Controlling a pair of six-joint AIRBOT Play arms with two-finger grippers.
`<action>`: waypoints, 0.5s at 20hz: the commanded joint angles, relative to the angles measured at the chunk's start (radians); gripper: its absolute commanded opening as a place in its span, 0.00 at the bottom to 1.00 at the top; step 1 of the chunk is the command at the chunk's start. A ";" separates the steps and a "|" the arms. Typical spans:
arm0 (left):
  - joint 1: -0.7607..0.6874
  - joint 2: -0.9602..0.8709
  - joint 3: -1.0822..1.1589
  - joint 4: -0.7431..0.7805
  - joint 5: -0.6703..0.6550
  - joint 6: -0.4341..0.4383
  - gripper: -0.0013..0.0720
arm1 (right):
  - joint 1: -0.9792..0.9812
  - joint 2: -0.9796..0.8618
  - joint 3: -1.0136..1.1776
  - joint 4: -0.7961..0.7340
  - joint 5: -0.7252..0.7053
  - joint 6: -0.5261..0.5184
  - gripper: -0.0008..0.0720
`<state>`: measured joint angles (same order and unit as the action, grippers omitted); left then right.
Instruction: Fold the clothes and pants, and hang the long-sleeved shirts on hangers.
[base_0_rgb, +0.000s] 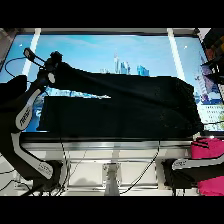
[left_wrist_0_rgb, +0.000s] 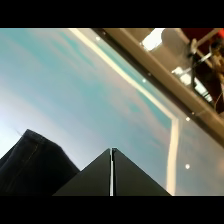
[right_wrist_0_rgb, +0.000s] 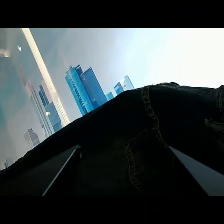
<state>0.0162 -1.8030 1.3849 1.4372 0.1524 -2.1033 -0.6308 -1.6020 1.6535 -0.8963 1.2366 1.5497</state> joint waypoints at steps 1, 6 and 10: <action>0.030 0.091 0.002 0.147 -0.317 0.011 0.03 | 0.001 -0.006 0.002 -0.013 -0.022 0.000 0.83; 0.122 0.223 0.000 0.132 -0.797 0.325 0.03 | 0.001 -0.006 0.002 -0.064 0.004 -0.056 0.07; 0.268 0.242 -0.033 -0.267 -1.134 0.710 0.03 | 0.001 -0.007 0.002 -0.034 0.045 -0.132 0.07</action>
<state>0.1936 -1.5852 1.3708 1.4330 -0.6857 -1.6726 -0.6312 -1.6089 1.6547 -0.9478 1.2549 1.4635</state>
